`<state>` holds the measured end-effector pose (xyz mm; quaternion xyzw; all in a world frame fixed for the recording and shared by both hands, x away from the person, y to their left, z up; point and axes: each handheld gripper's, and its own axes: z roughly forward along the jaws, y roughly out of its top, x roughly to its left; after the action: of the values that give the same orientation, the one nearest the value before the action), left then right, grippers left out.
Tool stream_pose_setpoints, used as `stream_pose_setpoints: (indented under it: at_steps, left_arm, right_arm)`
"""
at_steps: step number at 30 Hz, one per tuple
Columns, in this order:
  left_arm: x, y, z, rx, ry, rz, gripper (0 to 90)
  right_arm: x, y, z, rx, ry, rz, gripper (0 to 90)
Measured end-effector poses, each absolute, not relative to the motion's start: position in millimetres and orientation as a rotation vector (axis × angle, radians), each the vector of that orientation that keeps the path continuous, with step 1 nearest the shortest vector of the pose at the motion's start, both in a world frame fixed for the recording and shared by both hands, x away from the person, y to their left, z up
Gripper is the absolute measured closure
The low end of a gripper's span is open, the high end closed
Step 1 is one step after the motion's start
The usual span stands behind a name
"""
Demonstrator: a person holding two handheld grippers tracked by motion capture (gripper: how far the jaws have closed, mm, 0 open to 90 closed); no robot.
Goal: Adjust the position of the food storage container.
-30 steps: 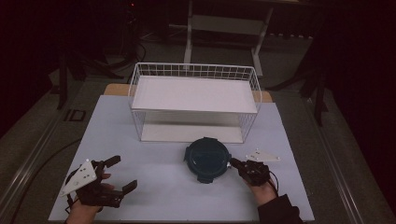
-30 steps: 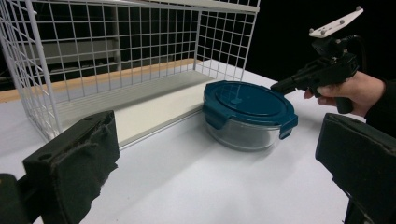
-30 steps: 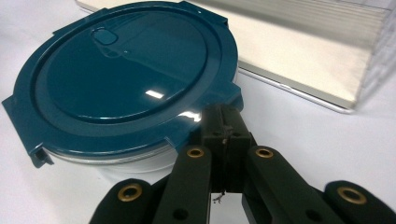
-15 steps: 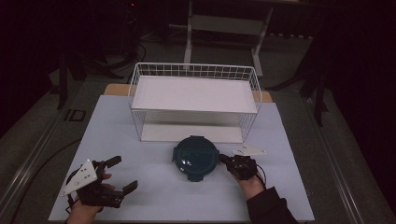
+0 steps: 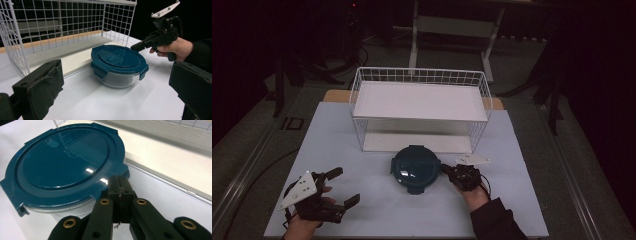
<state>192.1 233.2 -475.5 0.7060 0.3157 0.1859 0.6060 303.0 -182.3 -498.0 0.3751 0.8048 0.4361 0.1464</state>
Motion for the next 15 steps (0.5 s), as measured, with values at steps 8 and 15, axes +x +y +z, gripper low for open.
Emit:
stream_pose_setpoints:
  at_steps: [8, 15]
  left_arm:
    - [192, 234, -476, 1.626, 0.734, 0.422, 0.0]
    - [197, 231, -478, 1.650, 0.722, 0.394, 0.0]
  right_arm:
    - [303, -182, -497, 1.063, 2.320, 1.275, 89.6]
    - [291, -189, -486, 1.008, 2.309, 1.311, 76.7]
